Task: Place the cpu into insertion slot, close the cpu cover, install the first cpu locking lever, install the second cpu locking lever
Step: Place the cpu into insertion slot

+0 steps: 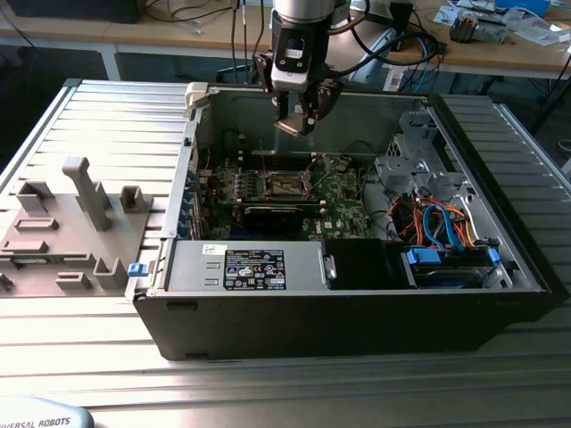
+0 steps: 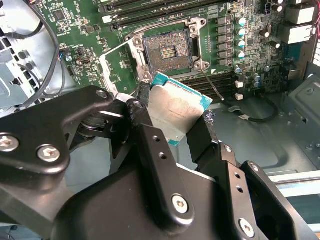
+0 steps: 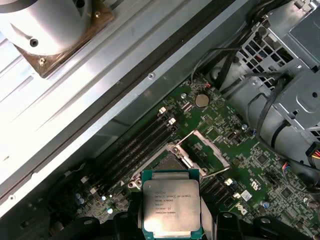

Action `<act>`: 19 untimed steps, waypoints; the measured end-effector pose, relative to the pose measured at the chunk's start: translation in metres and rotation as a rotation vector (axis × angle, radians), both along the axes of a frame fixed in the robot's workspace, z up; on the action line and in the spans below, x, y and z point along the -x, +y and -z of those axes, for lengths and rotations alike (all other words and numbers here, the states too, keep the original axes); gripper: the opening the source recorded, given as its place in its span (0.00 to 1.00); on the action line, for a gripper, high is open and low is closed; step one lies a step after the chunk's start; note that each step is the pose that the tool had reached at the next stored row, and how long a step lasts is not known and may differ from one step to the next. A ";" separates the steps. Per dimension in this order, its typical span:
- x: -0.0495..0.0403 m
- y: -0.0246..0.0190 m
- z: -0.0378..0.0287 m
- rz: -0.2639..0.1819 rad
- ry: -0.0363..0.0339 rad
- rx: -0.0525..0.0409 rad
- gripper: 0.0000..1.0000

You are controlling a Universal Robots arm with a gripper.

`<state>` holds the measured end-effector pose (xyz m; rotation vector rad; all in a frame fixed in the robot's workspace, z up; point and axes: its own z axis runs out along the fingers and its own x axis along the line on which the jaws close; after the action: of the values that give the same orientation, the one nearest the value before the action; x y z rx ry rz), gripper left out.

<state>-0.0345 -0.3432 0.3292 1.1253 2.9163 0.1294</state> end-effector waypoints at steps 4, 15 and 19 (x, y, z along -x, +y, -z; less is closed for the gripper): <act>0.0000 0.0000 0.0001 0.002 0.0000 0.0001 0.54; 0.0000 0.0000 0.0003 0.010 0.0000 0.0000 0.54; 0.0000 0.0000 0.0004 0.012 0.0000 0.0000 0.54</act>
<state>-0.0345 -0.3433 0.3288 1.1423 2.9092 0.1292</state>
